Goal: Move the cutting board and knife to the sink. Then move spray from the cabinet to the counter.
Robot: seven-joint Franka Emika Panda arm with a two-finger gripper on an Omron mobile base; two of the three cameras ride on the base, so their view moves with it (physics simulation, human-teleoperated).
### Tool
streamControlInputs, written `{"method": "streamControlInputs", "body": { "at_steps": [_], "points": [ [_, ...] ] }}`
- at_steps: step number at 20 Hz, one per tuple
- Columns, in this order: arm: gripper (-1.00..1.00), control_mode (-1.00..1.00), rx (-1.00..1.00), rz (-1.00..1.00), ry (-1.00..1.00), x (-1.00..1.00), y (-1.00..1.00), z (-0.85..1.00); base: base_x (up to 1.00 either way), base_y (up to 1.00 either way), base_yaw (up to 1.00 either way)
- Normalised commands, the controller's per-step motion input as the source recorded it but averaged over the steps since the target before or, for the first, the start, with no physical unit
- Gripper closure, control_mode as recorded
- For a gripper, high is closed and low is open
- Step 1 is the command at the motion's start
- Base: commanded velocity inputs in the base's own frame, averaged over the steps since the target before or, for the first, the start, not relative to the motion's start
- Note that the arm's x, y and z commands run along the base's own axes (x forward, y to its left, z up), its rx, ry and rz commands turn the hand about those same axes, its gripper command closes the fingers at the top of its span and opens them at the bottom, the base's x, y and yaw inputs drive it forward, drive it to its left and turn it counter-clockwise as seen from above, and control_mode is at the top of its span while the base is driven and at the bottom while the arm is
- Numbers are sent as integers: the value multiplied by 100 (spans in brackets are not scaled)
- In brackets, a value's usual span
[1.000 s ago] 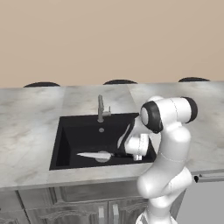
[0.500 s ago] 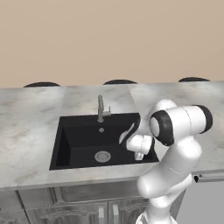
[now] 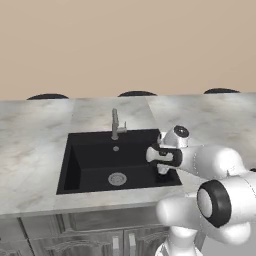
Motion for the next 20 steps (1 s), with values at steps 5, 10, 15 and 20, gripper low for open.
{"method": "streamControlInputs", "body": {
  "at_steps": [5,10,15,20],
  "points": [
    [-100,-100,0,-9,-2,-75,-1,100,0,0,0],
    [-100,-100,0,-7,0,-100,-3,100,0,0,0],
    [-100,-100,0,-8,-39,-78,0,96,0,0,0],
    [-100,-100,7,-3,-47,-60,0,53,0,0,0]
  ]
}}
